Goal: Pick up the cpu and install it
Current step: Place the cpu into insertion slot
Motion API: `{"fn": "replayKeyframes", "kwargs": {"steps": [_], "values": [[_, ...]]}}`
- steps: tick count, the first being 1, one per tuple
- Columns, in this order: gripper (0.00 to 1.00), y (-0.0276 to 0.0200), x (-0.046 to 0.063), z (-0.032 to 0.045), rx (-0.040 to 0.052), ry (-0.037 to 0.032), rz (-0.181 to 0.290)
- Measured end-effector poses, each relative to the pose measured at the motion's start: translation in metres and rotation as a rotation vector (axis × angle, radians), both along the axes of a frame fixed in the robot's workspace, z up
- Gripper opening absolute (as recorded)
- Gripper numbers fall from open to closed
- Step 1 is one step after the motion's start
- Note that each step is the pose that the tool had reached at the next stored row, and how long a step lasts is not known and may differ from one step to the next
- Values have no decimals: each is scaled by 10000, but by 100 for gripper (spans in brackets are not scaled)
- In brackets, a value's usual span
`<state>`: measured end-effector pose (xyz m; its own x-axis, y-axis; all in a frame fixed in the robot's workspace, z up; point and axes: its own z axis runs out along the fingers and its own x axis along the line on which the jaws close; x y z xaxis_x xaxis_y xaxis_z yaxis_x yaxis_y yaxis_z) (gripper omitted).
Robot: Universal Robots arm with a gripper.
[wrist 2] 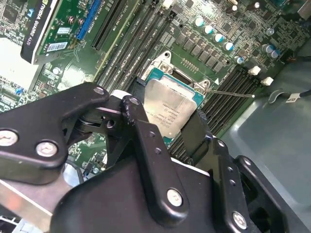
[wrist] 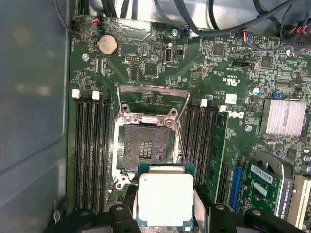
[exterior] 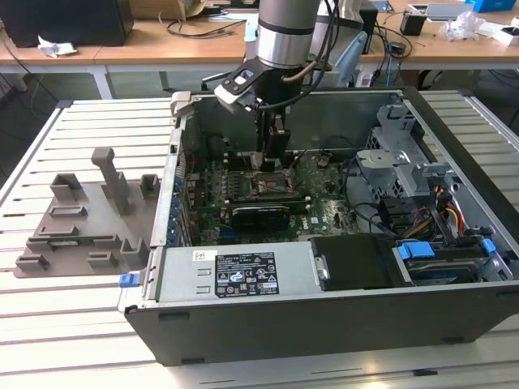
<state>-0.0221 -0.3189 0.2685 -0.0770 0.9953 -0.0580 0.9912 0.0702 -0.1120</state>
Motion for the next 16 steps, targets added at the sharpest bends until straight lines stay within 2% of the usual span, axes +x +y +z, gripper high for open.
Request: {"fn": "replayKeyframes", "kwargs": {"steps": [2, 3, 4, 6, 16], "values": [[54, 0, 0, -2, -1, -235, 0], [54, 0, 0, -3, 0, -430, 1], [54, 0, 0, -5, 0, -764, 0], [54, 0, 0, -8, 2, -1016, -1], [54, 0, -3, -7, -37, -1025, -10]]}}
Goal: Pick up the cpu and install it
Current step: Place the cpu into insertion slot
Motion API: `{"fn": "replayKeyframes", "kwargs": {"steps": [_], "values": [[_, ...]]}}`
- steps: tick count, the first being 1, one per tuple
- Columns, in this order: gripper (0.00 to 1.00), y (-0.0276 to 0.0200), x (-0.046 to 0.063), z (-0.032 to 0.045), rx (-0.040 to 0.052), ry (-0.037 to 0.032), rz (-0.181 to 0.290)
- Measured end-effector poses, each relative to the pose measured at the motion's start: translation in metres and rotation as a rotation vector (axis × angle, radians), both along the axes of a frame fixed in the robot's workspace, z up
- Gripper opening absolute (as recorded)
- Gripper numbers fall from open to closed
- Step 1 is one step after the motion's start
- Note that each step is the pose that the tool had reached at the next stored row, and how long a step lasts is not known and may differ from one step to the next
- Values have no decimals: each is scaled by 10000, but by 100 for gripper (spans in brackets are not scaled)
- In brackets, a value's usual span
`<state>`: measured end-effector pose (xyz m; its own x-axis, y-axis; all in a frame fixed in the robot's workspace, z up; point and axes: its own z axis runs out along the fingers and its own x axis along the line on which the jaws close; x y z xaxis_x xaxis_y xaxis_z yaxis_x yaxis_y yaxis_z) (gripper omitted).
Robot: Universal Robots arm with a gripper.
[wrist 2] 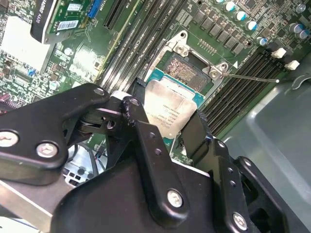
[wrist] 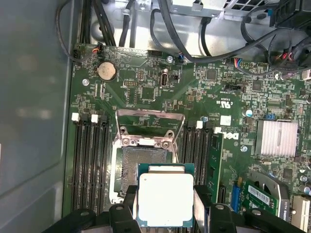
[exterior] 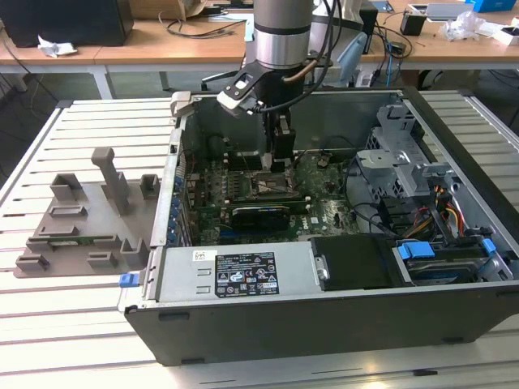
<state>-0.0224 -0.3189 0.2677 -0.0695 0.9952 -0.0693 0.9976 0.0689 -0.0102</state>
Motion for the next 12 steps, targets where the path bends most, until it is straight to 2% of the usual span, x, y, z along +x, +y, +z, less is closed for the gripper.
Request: {"fn": "replayKeyframes", "kwargs": {"steps": [3, 7, 12], "values": [[54, 15, -1, -6, -5, 0, -2], [54, 101, 0, -32, -3, -1, -1], [54, 166, 0, -131, -4, 7, -15]]}}
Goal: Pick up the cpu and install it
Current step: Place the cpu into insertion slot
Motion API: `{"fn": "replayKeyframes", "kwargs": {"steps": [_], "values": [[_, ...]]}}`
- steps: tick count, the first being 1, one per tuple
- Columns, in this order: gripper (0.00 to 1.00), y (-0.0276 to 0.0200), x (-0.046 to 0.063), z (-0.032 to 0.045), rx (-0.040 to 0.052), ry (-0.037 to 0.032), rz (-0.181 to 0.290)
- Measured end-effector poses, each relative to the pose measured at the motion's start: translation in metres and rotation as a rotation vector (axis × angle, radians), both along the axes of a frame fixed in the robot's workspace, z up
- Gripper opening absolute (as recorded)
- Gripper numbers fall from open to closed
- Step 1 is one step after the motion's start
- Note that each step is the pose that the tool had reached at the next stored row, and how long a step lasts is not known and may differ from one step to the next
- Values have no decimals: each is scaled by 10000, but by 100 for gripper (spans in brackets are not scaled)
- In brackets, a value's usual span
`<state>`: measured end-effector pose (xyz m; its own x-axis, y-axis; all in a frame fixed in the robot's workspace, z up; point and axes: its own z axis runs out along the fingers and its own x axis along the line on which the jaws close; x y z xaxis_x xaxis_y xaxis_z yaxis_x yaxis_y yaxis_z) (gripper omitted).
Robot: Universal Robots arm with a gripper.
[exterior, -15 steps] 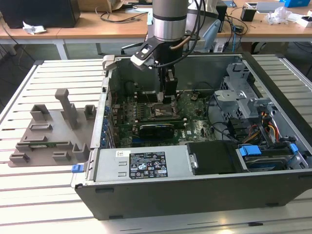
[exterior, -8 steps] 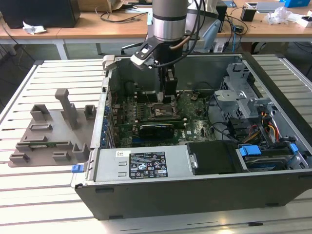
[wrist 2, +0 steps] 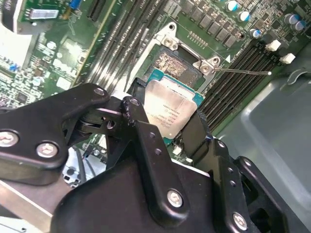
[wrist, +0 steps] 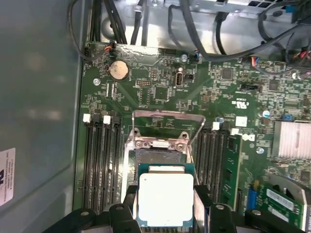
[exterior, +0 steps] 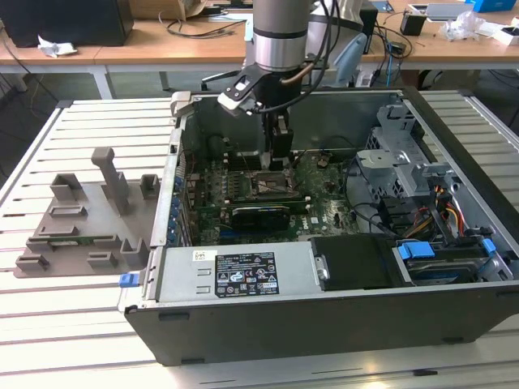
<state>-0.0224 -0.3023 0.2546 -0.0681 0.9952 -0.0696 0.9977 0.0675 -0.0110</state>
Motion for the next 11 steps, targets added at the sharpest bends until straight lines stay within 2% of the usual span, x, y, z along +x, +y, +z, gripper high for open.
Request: {"fn": "replayKeyframes", "kwargs": {"steps": [3, 6, 9, 11], "values": [[54, 13, -2, -68, -2, 3, -27], [54, 13, -16, -161, -53, 2, -415], [54, 9, -26, -228, -52, 2, -421], [54, 8, -26, -307, -52, 2, -419]]}}
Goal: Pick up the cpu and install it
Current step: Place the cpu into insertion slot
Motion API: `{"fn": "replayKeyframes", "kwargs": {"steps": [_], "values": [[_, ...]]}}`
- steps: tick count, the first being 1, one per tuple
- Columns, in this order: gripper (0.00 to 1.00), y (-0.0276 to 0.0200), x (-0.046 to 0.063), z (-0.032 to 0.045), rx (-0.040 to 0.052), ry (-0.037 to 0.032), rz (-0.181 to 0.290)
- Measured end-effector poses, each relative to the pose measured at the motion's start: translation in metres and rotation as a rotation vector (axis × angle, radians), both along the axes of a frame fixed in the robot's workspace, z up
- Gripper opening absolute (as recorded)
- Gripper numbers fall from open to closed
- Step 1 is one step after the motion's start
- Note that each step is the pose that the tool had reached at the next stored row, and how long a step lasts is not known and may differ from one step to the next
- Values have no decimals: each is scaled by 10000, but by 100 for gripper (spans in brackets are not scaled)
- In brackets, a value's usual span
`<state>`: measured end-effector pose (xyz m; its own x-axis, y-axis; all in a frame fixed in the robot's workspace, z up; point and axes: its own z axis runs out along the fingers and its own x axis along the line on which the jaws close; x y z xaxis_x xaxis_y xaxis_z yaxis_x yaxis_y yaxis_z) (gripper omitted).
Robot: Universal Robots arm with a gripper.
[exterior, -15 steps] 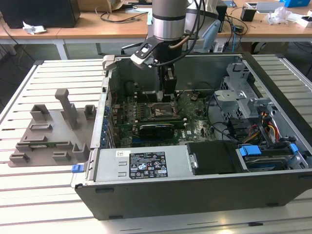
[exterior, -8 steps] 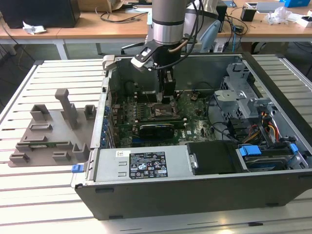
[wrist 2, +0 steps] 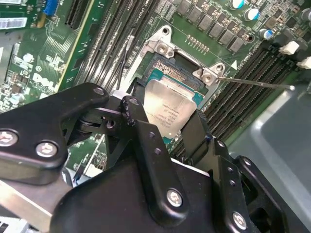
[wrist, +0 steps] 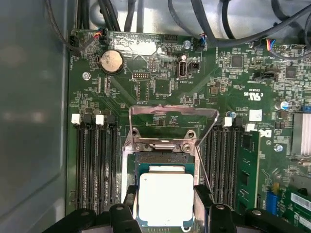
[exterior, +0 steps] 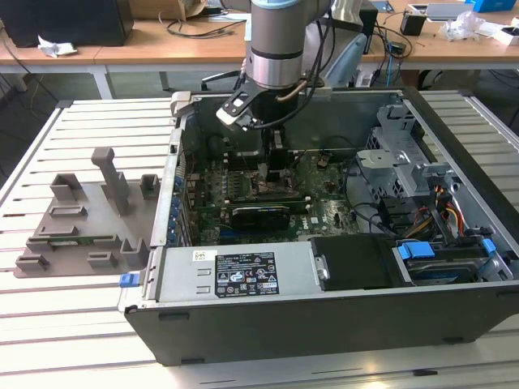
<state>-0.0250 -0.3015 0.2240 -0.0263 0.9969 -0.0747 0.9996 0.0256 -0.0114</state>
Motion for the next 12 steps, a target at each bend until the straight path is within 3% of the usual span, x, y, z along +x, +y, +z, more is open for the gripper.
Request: {"fn": "replayKeyframes", "kwargs": {"steps": [6, 12], "values": [[54, -28, -1, -149, 0, 0, -2], [54, -26, -7, -207, 0, 0, 12]]}}
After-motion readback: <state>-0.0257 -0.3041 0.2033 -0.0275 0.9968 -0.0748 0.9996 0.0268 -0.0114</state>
